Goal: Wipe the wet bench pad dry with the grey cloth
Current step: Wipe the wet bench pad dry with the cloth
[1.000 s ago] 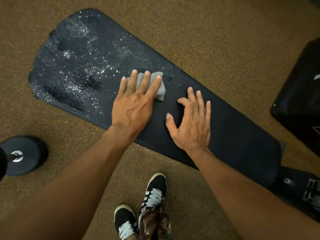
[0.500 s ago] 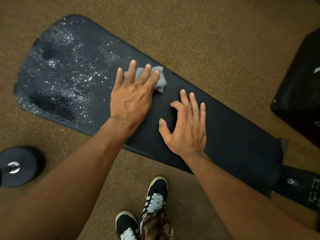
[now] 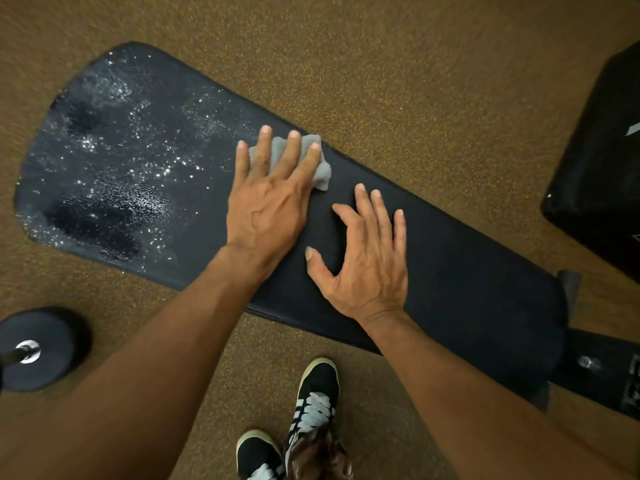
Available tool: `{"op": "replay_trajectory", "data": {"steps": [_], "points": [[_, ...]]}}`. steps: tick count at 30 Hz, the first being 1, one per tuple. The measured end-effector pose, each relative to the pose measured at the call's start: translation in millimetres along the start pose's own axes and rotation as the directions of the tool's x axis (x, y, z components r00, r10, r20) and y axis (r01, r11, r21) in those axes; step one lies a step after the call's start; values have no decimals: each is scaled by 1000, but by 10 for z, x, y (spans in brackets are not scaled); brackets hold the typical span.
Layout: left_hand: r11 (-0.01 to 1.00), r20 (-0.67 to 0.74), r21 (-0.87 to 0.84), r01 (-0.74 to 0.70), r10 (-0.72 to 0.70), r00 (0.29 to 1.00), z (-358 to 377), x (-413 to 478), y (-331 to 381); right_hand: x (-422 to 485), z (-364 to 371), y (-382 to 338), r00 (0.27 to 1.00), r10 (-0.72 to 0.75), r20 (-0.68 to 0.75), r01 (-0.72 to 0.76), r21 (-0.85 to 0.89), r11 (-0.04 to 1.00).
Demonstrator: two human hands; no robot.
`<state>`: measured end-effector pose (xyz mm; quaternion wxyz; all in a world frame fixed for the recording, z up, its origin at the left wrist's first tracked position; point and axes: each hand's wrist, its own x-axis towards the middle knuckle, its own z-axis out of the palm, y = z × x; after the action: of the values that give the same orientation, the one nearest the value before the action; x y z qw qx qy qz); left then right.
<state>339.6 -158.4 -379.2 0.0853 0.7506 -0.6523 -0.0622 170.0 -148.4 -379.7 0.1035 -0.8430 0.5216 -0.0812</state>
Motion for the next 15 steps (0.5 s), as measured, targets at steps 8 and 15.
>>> {"op": "replay_trajectory", "data": {"steps": [8, 15], "points": [[989, -2, -2, -147, 147, 989, -110, -40, -467, 8, -19, -10, 1000, -4, 7, 4, -5, 1000], [988, -5, -35, -151, 151, 989, 5, 139, -85, 7, -15, -15, 1000, 0, 13, 0, -14, 1000]]}}
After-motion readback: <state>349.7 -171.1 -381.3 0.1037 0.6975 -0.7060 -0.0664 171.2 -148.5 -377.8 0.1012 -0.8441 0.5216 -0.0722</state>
